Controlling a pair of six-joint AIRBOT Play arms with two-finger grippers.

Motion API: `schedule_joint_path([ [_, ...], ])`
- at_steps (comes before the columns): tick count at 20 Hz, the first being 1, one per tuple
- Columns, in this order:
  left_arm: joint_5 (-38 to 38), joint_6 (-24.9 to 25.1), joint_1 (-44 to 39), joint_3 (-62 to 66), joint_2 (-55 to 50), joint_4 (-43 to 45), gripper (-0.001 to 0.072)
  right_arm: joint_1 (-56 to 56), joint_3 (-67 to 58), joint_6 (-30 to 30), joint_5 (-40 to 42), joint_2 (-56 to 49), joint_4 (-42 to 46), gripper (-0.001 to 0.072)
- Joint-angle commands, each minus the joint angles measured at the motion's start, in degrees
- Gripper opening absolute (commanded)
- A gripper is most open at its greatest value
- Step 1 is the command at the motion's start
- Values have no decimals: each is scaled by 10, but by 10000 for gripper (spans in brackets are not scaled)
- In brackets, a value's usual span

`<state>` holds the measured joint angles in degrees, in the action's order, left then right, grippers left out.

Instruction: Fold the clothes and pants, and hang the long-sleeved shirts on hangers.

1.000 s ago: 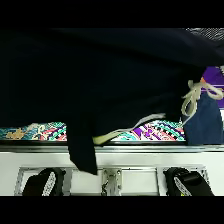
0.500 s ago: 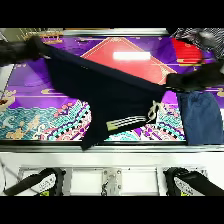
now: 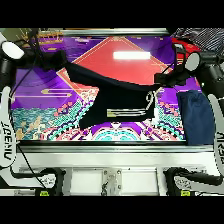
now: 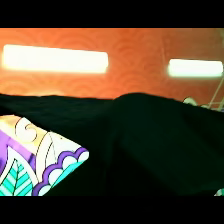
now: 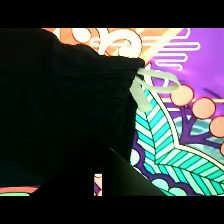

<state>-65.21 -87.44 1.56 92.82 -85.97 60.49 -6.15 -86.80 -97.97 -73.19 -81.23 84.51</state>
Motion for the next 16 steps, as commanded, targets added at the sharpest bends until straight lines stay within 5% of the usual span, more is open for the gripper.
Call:
schedule_joint_path([
  [1,4,-6,-4,-139,48,45,5,5,75,22,10,6,10,18],
  [9,117,-4,-4,-469,111,43,6,-21,315,9,96,39,-66,18],
  [16,79,-4,9,-418,111,39,6,-20,284,9,115,119,-23,18],
])
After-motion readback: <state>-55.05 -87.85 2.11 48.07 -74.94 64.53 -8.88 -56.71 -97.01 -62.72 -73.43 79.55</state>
